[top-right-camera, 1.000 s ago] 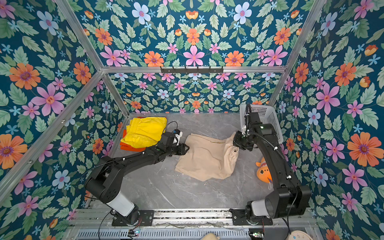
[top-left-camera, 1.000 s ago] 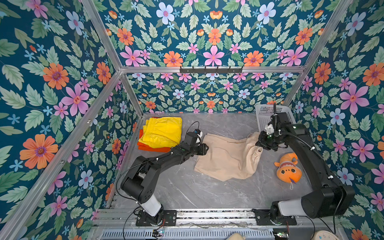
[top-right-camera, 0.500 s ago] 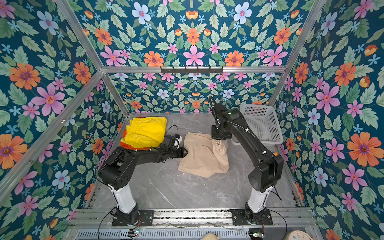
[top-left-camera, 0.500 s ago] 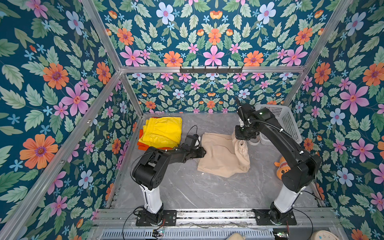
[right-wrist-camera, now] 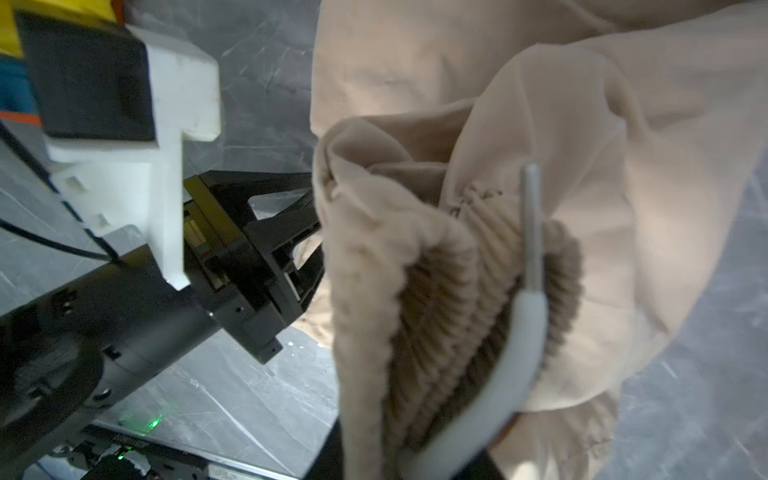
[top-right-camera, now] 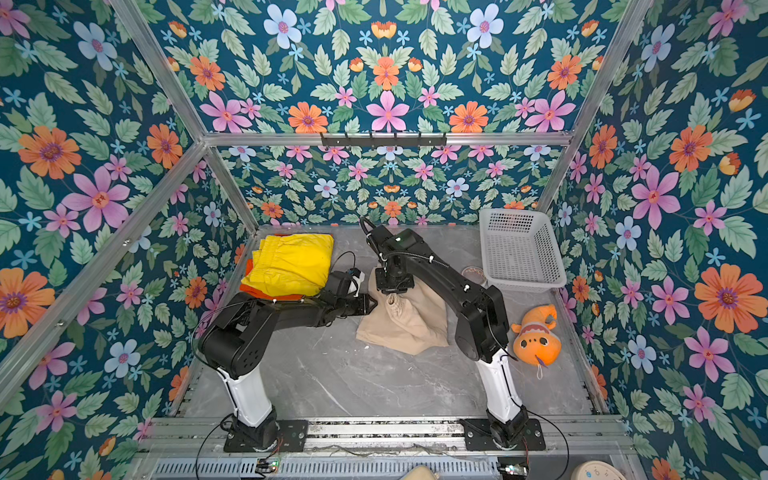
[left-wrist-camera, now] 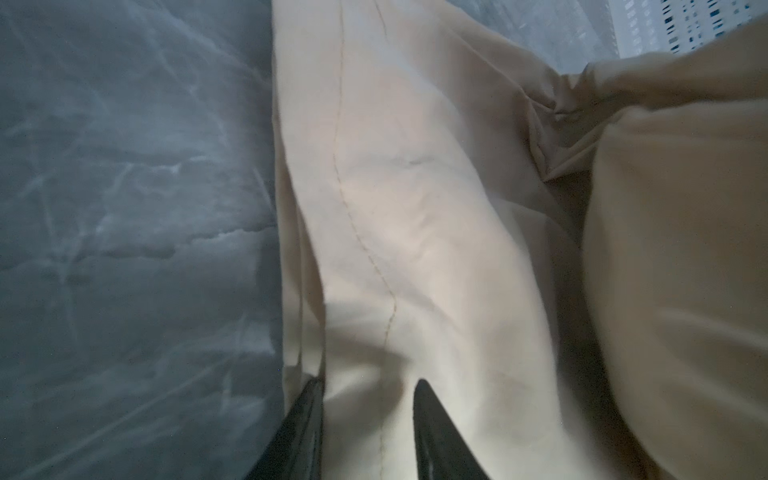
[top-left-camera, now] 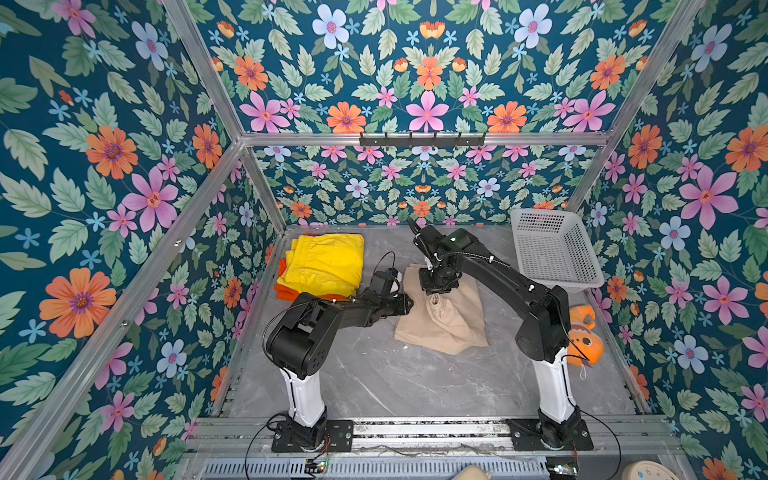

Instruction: Fold and stack the shorts

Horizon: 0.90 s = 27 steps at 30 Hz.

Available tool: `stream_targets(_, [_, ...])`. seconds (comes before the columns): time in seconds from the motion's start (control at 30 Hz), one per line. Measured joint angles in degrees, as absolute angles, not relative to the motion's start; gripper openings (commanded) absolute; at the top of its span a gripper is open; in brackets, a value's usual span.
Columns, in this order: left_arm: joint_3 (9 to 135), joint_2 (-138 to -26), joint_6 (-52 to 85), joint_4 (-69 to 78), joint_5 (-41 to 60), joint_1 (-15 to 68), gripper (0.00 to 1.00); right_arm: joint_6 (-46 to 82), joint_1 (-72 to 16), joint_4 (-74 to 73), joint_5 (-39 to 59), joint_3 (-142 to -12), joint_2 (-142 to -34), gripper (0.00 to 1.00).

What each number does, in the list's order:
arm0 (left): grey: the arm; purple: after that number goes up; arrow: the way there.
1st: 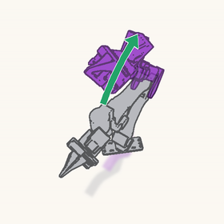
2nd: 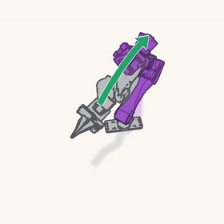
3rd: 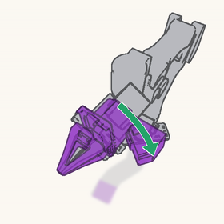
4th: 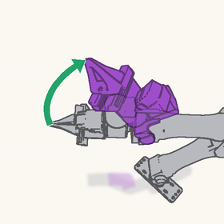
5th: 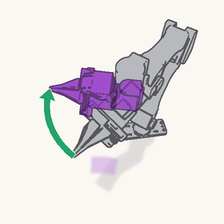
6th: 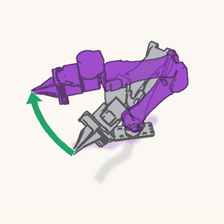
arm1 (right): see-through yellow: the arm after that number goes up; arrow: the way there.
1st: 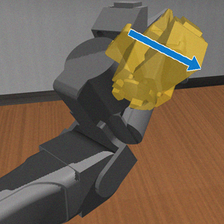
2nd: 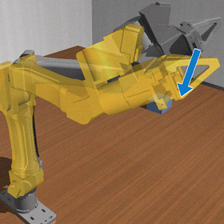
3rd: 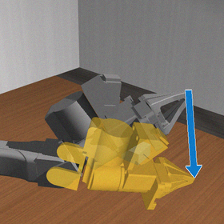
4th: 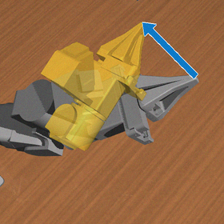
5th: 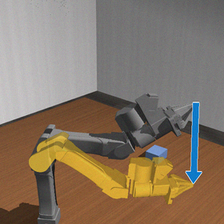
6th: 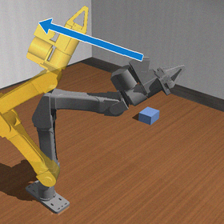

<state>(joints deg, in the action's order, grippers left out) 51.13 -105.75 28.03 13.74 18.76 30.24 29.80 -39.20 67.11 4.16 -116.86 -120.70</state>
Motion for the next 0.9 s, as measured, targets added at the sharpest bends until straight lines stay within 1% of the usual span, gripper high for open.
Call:
stream_targets(0.07, [51.24,-104.77,28.05,12.01,18.20,30.09,0.47,30.44,-39.13,64.62,6.94,-114.93,-120.70,0.54])
stream_targets(0.17, [51.33,-101.80,28.23,6.83,16.51,29.02,0.55,31.11,-38.83,60.47,10.00,-111.98,-119.07,0.61])
stream_targets(0.27, [52.01,-96.60,28.53,1.63,14.83,27.53,0.62,31.20,-37.98,56.05,12.78,-107.28,-113.84,0.70])
stream_targets(0.43, [53.56,-87.68,29.41,-1.89,13.52,26.59,0.72,33.21,-32.49,47.55,16.34,-92.62,-100.47,0.71])
stream_targets(0.6, [52.36,-87.02,31.53,-2.24,16.86,27.14,0.75,35.99,-23.35,42.13,18.33,-74.63,-89.32,0.72])
stream_targets(0.63, [51.70,-87.55,31.75,-2.17,17.28,27.40,0.76,36.27,-21.61,41.30,18.98,-71.59,-88.09,0.72])
stream_targets(0.67, [50.89,-88.25,32.62,-2.09,17.98,27.77,0.77,36.91,-19.79,40.14,19.86,-68.27,-87.05,0.75])
stream_targets(0.77, [49.04,-90.56,33.41,-1.52,19.88,28.82,0.78,37.26,-16.36,38.52,20.99,-61.73,-85.62,0.76])
stream_targets(0.9, [47.51,-93.25,34.50,0.84,21.71,29.87,0.79,36.01,-15.33,36.84,21.02,-59.48,-86.85,0.77])
